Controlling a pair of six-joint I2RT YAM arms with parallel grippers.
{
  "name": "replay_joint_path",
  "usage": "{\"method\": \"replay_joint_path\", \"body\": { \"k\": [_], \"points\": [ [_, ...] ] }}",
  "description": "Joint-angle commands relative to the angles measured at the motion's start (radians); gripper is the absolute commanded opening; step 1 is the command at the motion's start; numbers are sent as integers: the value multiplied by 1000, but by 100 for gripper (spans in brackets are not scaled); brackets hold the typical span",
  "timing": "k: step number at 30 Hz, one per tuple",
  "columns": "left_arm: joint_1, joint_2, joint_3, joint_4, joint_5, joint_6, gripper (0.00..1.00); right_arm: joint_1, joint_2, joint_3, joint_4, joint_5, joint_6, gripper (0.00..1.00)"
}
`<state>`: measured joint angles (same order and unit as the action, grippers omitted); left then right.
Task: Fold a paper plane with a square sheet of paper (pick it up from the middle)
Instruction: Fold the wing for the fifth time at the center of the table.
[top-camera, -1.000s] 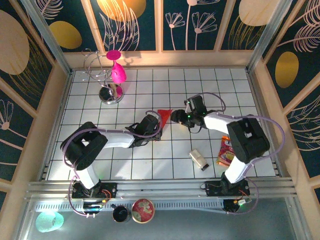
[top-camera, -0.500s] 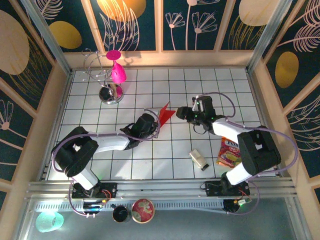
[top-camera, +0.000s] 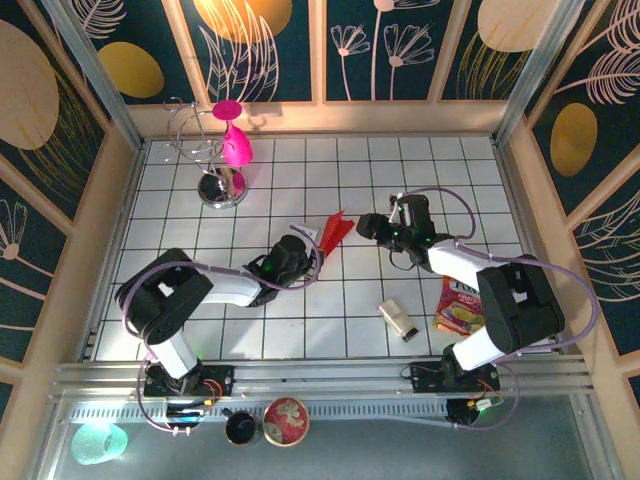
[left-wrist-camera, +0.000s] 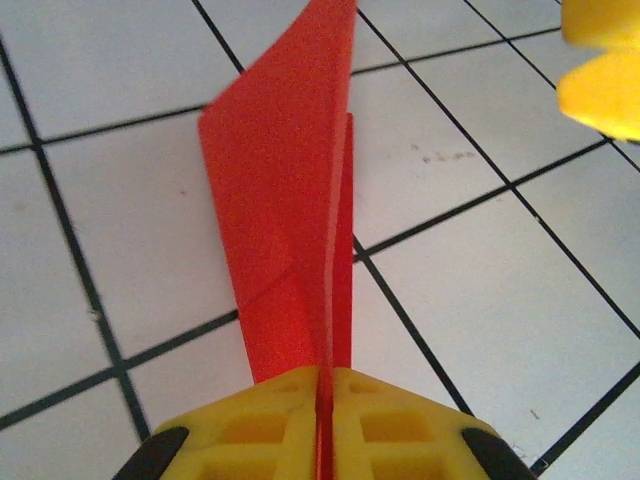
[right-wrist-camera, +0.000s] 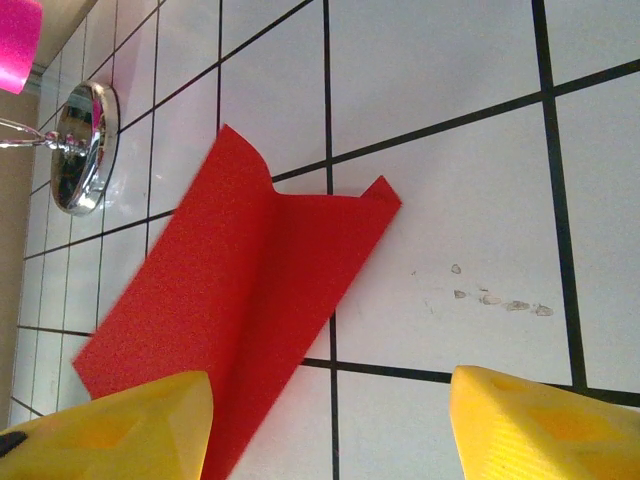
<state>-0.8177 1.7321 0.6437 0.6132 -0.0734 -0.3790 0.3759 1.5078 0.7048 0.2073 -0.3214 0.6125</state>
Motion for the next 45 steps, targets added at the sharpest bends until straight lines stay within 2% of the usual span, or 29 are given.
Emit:
{"method": "replay_joint_path", "body": {
  "k": [1, 13, 33, 38, 45],
  "points": [
    [-3, 45, -19, 124, 71, -64, 11, -9, -11, -13, 34, 4, 14, 64],
    [-4, 120, -27, 220, 132, -157, 11, -12, 3, -22, 51, -14, 27, 64],
    [-4, 184, 5, 230, 181, -269, 9, -19, 27, -42, 75, -43, 53, 63],
    [6, 171, 56, 105, 256, -312, 9, -19, 43, -35, 60, -54, 37, 64],
    [47, 161, 82, 37, 402, -398, 9, -19, 80, -10, 21, -68, -22, 64]
  ]
}}
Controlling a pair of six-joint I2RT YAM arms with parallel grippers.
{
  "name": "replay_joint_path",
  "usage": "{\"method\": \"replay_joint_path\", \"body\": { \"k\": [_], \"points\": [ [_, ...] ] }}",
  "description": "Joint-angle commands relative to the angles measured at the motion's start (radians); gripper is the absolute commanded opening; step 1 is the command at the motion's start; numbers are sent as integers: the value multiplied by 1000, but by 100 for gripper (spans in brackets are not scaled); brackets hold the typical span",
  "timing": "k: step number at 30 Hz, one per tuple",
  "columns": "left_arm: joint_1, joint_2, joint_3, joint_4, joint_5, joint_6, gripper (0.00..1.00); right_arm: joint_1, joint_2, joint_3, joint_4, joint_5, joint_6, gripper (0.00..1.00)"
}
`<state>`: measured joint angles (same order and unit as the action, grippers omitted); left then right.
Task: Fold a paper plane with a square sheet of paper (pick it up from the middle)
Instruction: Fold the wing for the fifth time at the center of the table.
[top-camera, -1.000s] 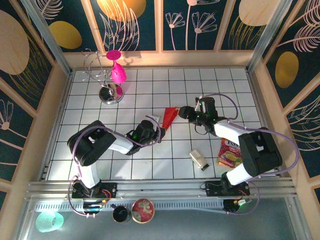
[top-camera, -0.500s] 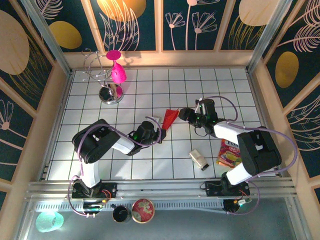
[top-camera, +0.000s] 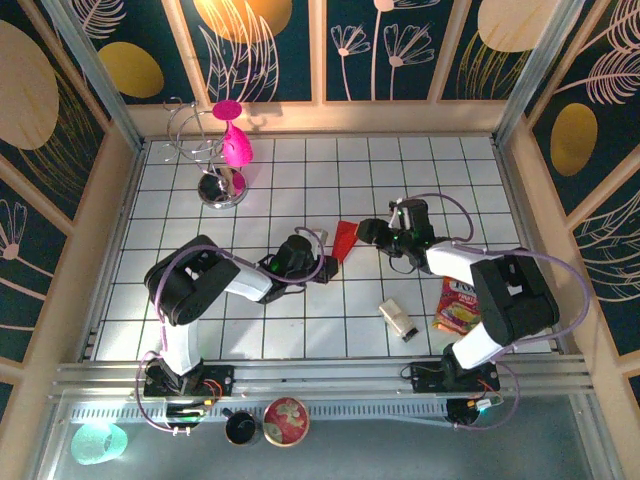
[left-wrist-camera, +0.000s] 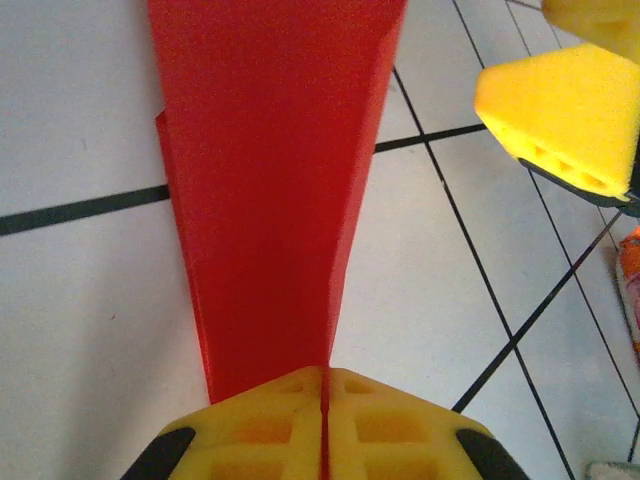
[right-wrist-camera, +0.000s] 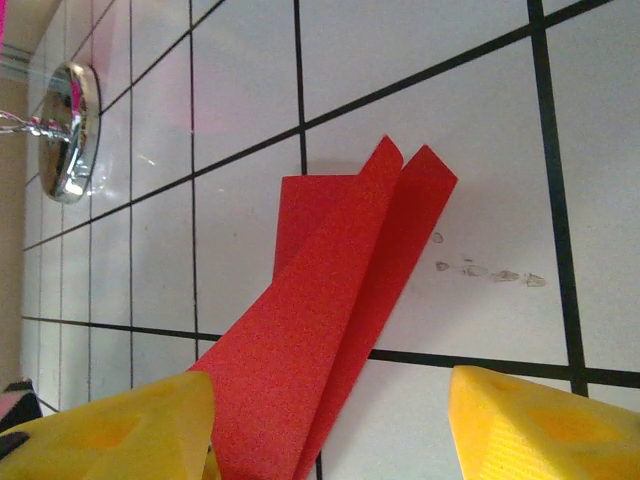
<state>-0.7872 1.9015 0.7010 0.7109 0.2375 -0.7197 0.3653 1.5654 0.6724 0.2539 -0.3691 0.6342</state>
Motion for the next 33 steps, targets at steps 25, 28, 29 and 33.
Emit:
{"method": "replay_joint_path", "body": {
  "k": [25, 28, 29, 33],
  "points": [
    [87, 54, 88, -95, 310, -219, 10, 57, 206, 168, -153, 11, -160, 67],
    [89, 63, 83, -84, 318, -226, 10, 58, 235, 183, -172, 39, -148, 65],
    [92, 63, 82, -81, 319, -229, 11, 60, 243, 187, -182, 52, -145, 65],
    [93, 64, 80, -76, 318, -233, 12, 70, 279, 208, -219, 97, -142, 63]
  ]
}}
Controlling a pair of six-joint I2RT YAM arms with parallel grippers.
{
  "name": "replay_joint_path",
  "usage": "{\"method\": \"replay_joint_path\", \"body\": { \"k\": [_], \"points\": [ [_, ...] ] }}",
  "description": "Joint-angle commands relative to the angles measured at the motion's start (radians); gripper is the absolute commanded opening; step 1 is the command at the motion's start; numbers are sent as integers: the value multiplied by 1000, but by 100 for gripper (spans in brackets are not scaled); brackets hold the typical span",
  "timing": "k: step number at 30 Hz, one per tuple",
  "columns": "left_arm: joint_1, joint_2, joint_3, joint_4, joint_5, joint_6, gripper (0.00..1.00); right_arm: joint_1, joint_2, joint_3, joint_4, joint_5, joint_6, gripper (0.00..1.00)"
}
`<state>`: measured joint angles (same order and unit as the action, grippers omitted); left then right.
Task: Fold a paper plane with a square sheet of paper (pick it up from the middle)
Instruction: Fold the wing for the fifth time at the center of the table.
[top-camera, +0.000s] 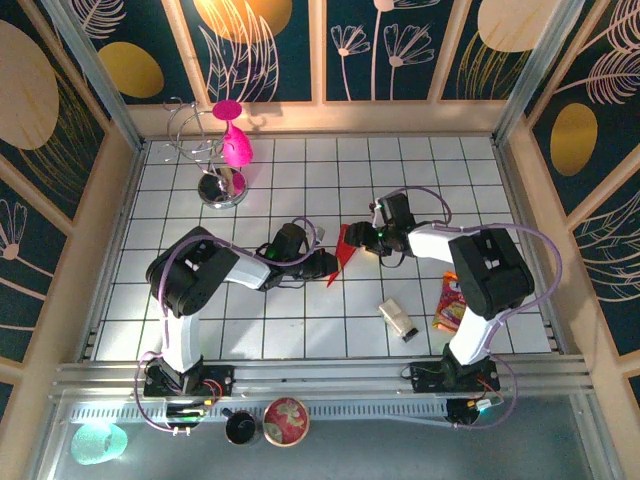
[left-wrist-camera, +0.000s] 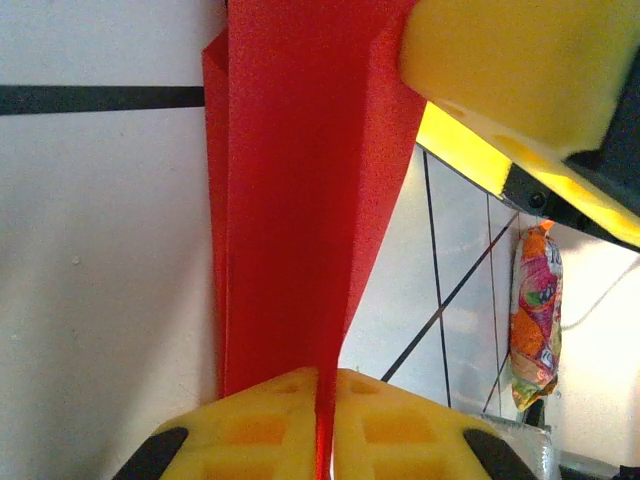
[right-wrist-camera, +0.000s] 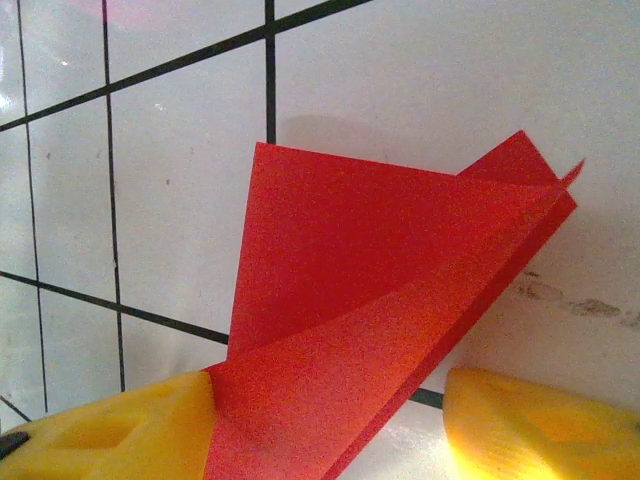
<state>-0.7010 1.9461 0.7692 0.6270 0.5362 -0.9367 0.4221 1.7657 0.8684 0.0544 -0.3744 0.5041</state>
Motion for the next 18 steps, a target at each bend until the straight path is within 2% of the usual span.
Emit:
{"method": "replay_joint_path", "body": {
  "k": [1, 8, 18],
  "points": [
    [6, 16, 12, 5, 19, -16, 13, 17, 88, 19, -29, 110, -10, 62],
    [7, -21, 8, -35, -8, 2, 21, 45, 153, 70, -98, 176, 1, 60],
    [6, -132, -33, -104, -86, 22, 31, 52, 172, 83, -104, 163, 19, 60]
  ]
}}
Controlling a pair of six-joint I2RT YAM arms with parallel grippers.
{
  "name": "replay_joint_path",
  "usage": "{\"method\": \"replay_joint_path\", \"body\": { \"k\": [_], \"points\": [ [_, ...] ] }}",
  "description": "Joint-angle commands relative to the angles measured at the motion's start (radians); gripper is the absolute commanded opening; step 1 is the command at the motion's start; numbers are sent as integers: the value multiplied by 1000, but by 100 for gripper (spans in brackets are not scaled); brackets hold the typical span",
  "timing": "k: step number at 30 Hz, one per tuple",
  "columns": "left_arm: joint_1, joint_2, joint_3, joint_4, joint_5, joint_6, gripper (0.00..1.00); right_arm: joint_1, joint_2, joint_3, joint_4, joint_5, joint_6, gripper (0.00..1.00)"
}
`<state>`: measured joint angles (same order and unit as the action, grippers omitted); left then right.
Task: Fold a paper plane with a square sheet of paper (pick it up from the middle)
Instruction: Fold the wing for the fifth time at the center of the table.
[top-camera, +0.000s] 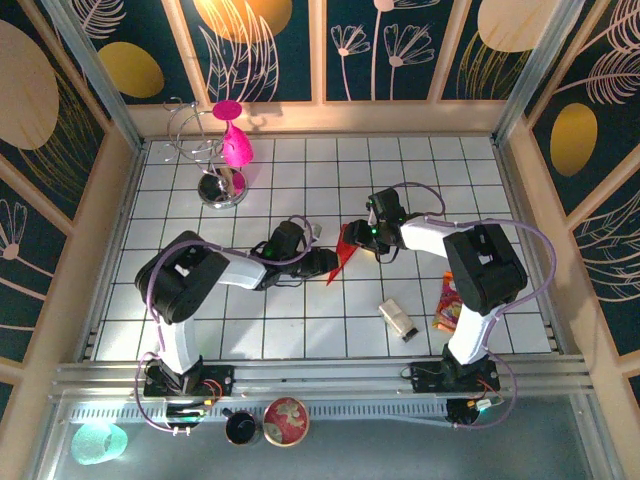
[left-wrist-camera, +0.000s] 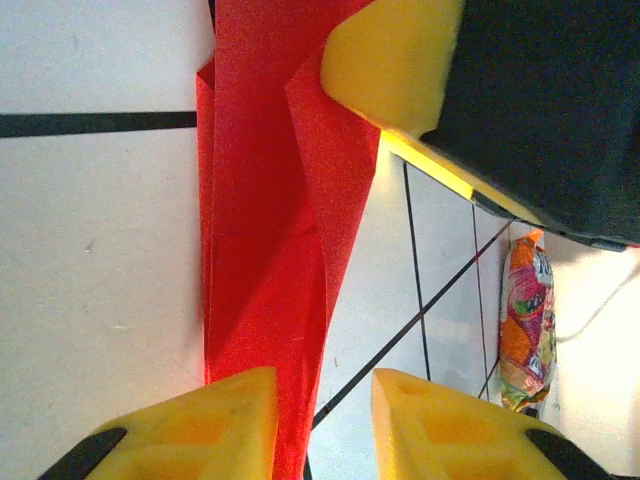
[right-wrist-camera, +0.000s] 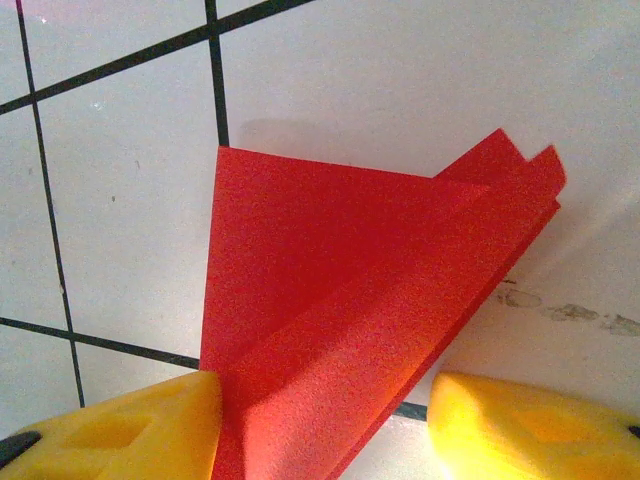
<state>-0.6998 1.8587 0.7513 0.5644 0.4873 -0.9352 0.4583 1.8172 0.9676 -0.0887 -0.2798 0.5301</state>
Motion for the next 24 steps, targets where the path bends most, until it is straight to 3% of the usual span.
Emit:
{"method": "replay_joint_path", "body": {
  "k": [1, 11, 20, 24],
  "points": [
    [5, -56, -17, -58, -53, 26, 31, 15, 122, -15, 39, 67, -5, 60],
    [-32, -101, 12, -232, -173, 110, 40, 16, 138, -10, 32, 64, 11, 59],
    [-63, -41, 65, -274, -195, 125, 40, 16, 152, -5, 24, 62, 21, 59],
    [-64, -20, 83, -309, -228, 123, 35, 15, 151, -6, 24, 64, 23, 59]
  ]
}}
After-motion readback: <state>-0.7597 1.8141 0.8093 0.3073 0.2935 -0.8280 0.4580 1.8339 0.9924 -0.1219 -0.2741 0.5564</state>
